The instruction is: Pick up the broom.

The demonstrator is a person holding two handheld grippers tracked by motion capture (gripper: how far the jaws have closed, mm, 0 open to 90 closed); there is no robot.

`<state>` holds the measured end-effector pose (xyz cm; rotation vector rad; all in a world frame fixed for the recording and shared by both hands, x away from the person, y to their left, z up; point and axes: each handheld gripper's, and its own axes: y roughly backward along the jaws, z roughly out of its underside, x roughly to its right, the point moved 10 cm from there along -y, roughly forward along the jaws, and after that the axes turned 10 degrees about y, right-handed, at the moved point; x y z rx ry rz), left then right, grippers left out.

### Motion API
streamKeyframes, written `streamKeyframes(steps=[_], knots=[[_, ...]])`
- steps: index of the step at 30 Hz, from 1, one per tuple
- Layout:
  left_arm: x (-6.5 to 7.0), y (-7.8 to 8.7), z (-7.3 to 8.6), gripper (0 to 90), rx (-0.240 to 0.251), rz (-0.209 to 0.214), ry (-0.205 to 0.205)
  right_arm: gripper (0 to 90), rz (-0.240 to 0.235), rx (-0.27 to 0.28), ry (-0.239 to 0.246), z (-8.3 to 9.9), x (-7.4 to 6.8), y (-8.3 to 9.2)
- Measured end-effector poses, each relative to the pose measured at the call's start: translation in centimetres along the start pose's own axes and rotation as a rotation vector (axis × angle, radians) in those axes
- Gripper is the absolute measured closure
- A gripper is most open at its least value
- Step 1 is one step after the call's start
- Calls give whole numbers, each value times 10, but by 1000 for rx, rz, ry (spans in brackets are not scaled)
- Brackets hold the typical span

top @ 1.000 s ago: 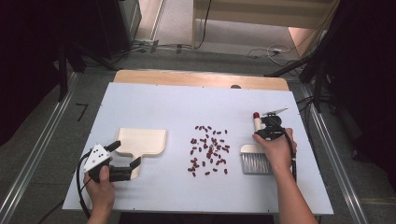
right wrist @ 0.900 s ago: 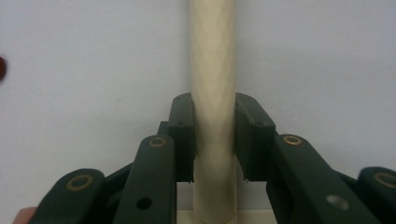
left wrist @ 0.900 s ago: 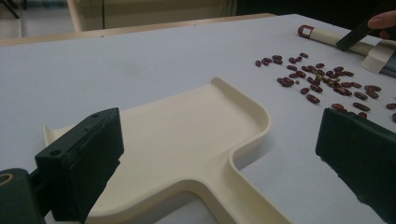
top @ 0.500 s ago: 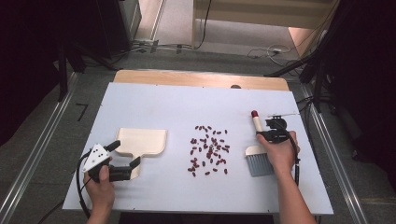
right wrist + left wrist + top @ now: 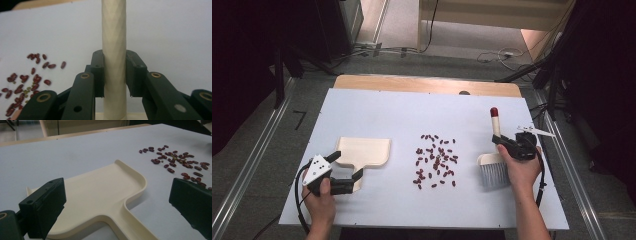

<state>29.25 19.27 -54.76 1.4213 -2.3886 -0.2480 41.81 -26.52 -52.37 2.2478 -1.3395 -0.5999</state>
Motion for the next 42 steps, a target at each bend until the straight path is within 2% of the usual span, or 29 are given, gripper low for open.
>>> streamKeyframes(steps=[1,3,4,5,6,7,8,9,11,12,13,15,17,20,24,31,33,37,42], knots=[[1,0,0,14,-1,-4,-2,695,0,0,0,0,0,0],[3,1,-2,14,1,-12,0,696,-17,46,7,-4,-3,7],[5,1,-4,14,9,-7,2,696,-23,85,5,-8,-5,14],[8,1,-6,14,10,-9,-3,696,-23,85,5,-8,-5,14],[11,1,-8,14,11,-10,-11,695,-47,130,4,-12,-8,21],[15,1,-11,14,18,-7,-15,695,-47,130,4,-12,-8,21],[19,2,-14,14,28,-2,-20,695,-55,165,5,-15,-9,28],[24,2,-17,14,34,3,-28,695,-55,165,5,-15,-9,28],[34,3,-22,14,43,17,-44,695,-73,212,-2,-17,-12,36],[39,3,-24,14,45,26,-50,695,-73,212,-2,-17,-12,36],[43,3,-27,14,48,33,-56,695,-72,241,14,-19,-14,42],[51,2,-32,14,50,54,-54,694,-67,245,24,-19,-16,44],[58,-2,-37,14,53,73,-54,695,-77,282,30,-21,-20,50],[70,-9,-42,14,49,105,-71,695,-86,302,37,-24,-24,54],[84,-21,-53,14,50,147,-86,694,-109,318,55,-28,-36,56],[107,-44,-68,14,39,208,-131,694,-136,310,70,-25,-52,50],[111,-47,-70,14,42,227,-123,694,-138,315,80,-25,-57,49],[118,-51,-71,14,43,269,-79,694,-145,329,94,-25,-67,49],[133,-58,-65,14,8,312,-77,694,-162,343,119,-28,-84,50]])
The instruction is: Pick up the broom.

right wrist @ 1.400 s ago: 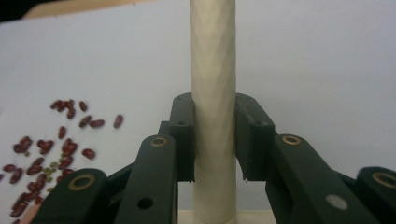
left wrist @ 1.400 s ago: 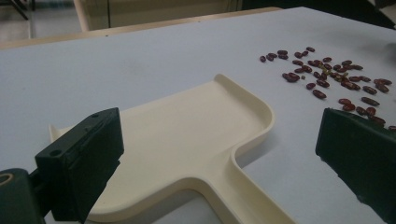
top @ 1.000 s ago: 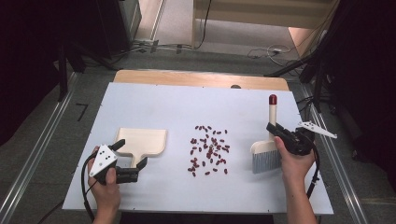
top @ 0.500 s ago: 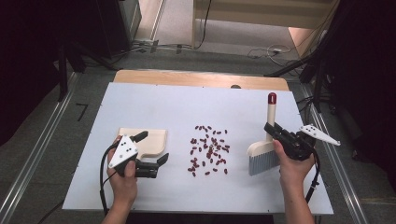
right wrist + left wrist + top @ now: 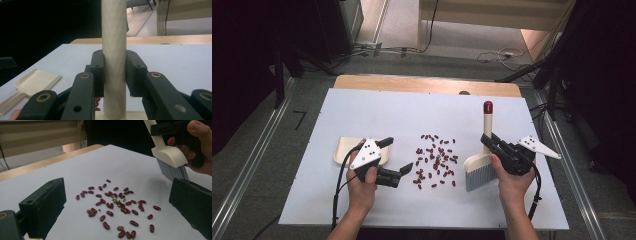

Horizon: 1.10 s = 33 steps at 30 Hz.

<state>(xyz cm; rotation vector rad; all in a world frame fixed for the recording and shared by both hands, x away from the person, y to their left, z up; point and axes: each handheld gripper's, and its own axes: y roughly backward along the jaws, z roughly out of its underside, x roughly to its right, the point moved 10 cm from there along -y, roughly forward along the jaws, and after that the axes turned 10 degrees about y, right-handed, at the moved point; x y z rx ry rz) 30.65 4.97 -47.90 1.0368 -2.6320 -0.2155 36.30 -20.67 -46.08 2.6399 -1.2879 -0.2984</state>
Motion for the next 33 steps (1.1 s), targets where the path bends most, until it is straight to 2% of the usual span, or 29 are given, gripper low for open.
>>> streamKeyframes(steps=[8,10,12,14,16,17,26,29,33], knots=[[27,-15,3,14,-19,101,48,694,-32,8,21,-3,-22,-4],[33,-20,6,14,-38,109,41,693,-55,2,21,-4,-29,-5],[40,-23,9,16,-60,138,52,694,-55,3,32,-4,-34,-6],[46,-25,9,67,-63,160,64,694,-59,3,45,-5,-39,-7],[50,-26,9,91,-64,168,77,694,-60,5,50,-5,-44,-8],[52,-27,8,134,-67,173,81,693,-60,8,57,-5,-48,-8],[82,-36,12,243,-111,250,98,693,-76,15,93,-3,-74,-13],[89,-39,12,266,-122,270,120,693,-81,14,104,-2,-80,-14],[94,-42,15,307,-135,256,138,694,-96,8,119,0,-91,-16]])
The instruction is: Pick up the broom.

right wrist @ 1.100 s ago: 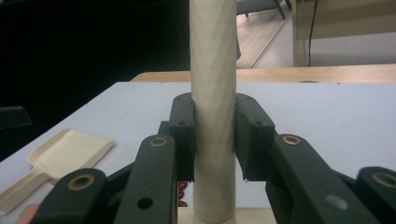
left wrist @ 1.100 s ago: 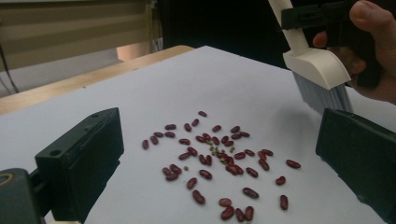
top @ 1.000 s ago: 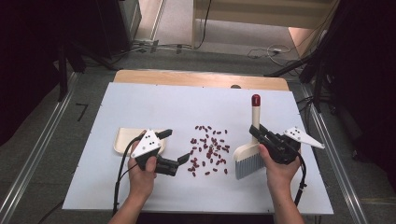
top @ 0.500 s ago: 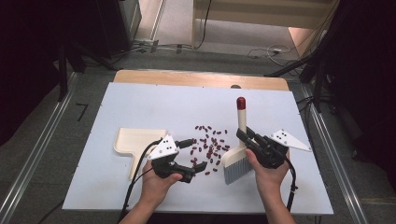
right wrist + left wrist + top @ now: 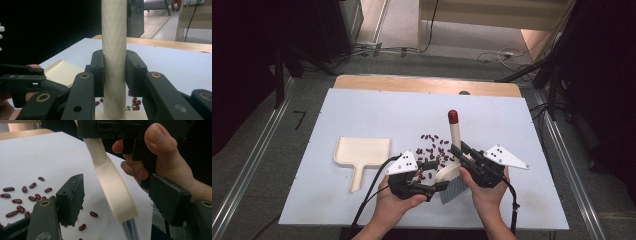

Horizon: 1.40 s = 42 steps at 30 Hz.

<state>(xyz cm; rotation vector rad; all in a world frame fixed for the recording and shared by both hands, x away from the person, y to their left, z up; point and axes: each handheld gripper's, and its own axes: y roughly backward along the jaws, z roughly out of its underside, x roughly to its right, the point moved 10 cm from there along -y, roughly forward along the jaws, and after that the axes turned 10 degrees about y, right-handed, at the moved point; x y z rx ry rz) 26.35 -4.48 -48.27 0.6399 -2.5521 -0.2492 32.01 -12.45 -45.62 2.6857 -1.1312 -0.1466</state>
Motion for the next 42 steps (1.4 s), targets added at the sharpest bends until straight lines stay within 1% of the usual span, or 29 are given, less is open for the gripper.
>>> streamKeyframes(steps=[3,4,6,12,15,18,21,24,28,30,35,36,40,42], knots=[[-1,-4,4,353,-20,-9,25,693,-8,0,13,0,-6,-1],[-2,-5,4,378,-26,-9,42,693,-7,4,23,0,-9,-2],[-3,-6,6,390,-33,-7,67,693,-10,4,21,-1,-11,-2],[-7,-8,8,464,-49,-29,89,693,-17,7,43,0,-21,-5],[-7,-8,9,519,-49,-32,100,693,-31,3,55,0,-26,-5],[-5,-9,9,534,-51,-29,96,693,-28,7,63,0,-27,-5],[-5,-9,9,550,-48,-41,98,693,-23,12,75,-1,-29,-5],[-7,-8,9,584,-48,-50,101,693,-22,14,73,-1,-30,-5],[-7,-8,10,594,-54,-60,103,693,-18,16,78,0,-30,-6],[-8,-9,11,600,-59,-62,111,693,-10,18,80,0,-30,-6],[-9,-10,12,610,-64,-79,126,693,-5,16,75,1,-30,-7],[-10,-10,12,623,-67,-85,126,693,4,17,78,1,-29,-6],[-10,-9,13,630,-73,-101,127,693,9,17,78,2,-29,-7],[-10,-9,13,640,-73,-112,117,693,13,17,80,2,-30,-7]])
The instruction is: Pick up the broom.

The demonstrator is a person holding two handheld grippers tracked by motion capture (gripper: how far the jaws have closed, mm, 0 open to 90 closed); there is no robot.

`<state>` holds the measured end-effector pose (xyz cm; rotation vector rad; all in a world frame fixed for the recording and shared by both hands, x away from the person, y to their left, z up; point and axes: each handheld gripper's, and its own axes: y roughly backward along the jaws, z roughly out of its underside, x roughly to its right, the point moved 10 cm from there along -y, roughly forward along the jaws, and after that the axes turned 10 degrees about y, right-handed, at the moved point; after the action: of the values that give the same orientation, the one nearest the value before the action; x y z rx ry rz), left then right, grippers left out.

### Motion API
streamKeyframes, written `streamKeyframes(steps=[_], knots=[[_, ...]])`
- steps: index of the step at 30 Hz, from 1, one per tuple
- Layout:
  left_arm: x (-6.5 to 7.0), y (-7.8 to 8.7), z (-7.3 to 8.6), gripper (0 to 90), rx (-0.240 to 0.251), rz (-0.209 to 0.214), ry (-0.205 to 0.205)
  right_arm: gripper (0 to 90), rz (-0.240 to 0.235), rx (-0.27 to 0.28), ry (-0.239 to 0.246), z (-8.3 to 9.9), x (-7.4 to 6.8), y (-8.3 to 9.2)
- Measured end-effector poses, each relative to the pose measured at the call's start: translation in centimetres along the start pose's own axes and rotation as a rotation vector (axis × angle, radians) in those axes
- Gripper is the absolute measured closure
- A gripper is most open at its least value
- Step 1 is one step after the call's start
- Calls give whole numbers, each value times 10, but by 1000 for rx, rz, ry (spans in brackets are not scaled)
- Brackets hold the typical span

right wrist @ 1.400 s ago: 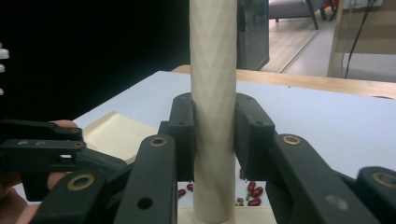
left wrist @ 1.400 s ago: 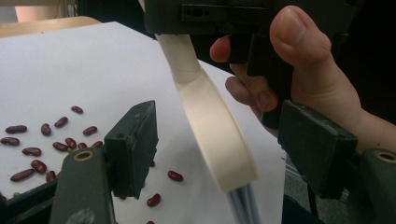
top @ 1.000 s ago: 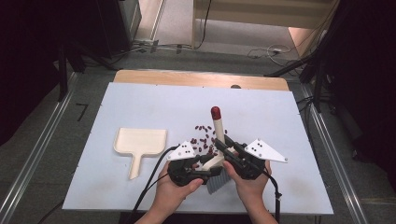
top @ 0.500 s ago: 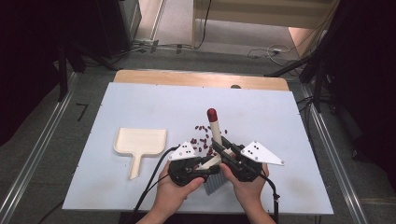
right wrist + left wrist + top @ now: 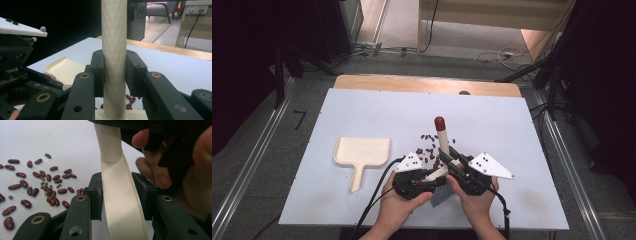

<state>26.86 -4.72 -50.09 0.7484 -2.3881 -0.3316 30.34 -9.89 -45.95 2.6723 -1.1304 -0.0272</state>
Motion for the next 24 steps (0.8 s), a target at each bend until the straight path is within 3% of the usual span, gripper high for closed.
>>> streamKeyframes(steps=[7,12,14,17,21,24], knots=[[-6,4,1,679,1,-14,18,691,5,15,25,-2,-4,1],[-9,8,-3,682,13,-15,-19,685,-9,26,30,-6,-5,1],[-10,10,-4,683,16,-23,-44,665,-36,28,19,-7,-6,0],[-13,17,-10,683,29,-30,-70,597,-98,30,41,-11,-9,2],[-20,29,-19,683,45,-42,-106,536,-141,45,47,-21,-5,8],[-23,36,-23,683,31,-13,-137,537,-176,30,41,-26,2,13]])
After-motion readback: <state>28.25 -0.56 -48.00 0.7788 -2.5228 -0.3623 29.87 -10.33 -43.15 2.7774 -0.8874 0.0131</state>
